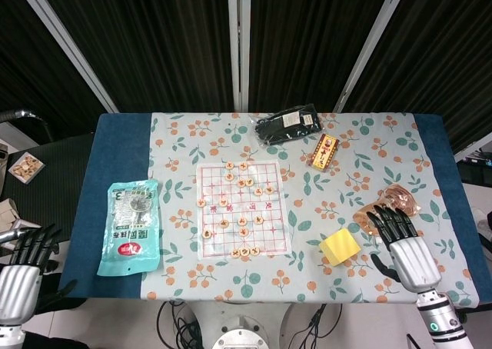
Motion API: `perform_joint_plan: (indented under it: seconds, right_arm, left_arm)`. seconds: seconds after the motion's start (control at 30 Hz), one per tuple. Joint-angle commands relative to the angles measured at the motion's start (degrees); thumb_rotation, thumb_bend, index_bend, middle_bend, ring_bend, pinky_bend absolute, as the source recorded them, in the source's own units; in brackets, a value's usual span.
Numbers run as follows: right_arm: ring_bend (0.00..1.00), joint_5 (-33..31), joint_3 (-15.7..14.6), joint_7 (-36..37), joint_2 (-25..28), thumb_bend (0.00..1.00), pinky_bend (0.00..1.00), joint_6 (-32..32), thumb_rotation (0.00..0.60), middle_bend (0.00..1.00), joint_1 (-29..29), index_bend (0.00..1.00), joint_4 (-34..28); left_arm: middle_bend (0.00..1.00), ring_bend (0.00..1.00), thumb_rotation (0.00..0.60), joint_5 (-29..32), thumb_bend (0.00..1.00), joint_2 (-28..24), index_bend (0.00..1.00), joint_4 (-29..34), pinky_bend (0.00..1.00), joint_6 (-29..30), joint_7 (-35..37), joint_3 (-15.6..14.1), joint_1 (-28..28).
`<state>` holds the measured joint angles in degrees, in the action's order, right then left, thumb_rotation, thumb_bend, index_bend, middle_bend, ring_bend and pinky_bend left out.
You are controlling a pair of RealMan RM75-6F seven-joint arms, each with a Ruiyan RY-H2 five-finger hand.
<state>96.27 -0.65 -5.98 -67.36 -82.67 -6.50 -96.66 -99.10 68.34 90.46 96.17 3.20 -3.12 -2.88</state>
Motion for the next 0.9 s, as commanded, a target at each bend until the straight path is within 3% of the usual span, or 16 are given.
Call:
perform_joint_plan:
  seconds: [0.03, 0.2, 0.33, 0.43, 0.63, 0.9]
  right_arm:
    - [0.0, -0.1, 0.2, 0.7, 0.4, 0.23, 0.0, -1.2, 0.6, 0.0, 0.5, 0.0, 0.2]
    - [0.0, -0.7, 0.5, 2.7, 1.5, 0.23, 0.0, -4.0, 0.6, 0.0, 1.8, 0.0, 0.9]
    - [0.0, -1.4, 0.8, 5.2, 2.7, 0.23, 0.0, -6.8, 0.6, 0.0, 3.4, 0.0, 1.8]
    - [0.0, -1.7, 0.7, 7.0, 3.2, 0.23, 0.0, -8.6, 0.6, 0.0, 4.6, 0.0, 2.7]
    - [0.0, -3.4, 0.9, 10.2, 3.5, 0.23, 0.0, -9.6, 0.6, 0.0, 5.8, 0.0, 5.1]
    - [0.0, -4.2, 2.0, 12.5, 4.1, 0.23, 0.0, -10.0, 0.6, 0.0, 5.9, 0.0, 6.4]
  left_arm:
    - [0.06, 0.0, 0.6, -2.7, 0.13, 0.8, 0.12, 0.9, 0.04, -3.0, 0.2, -0.8, 2.4]
    - [0.1, 0.0, 0.6, -6.4, 0.13, 3.1, 0.15, 3.1, 0.06, -9.0, -1.2, -1.1, 7.3]
    - [0.16, 0.02, 0.6, -7.1, 0.13, 6.8, 0.22, 3.9, 0.1, -13.7, -2.2, 0.9, 11.8]
    - [0.22, 0.05, 0.6, -2.7, 0.14, 11.4, 0.28, 5.8, 0.1, -17.4, -3.7, 3.3, 13.8]
    - [0.23, 0.07, 0.6, 6.9, 0.15, 18.0, 0.31, 8.7, 0.09, -29.2, -9.3, 5.8, 19.1]
    - [0.24, 0.07, 0.6, 10.0, 0.16, 23.6, 0.34, 4.3, 0.1, -36.8, -12.5, 6.7, 25.2]
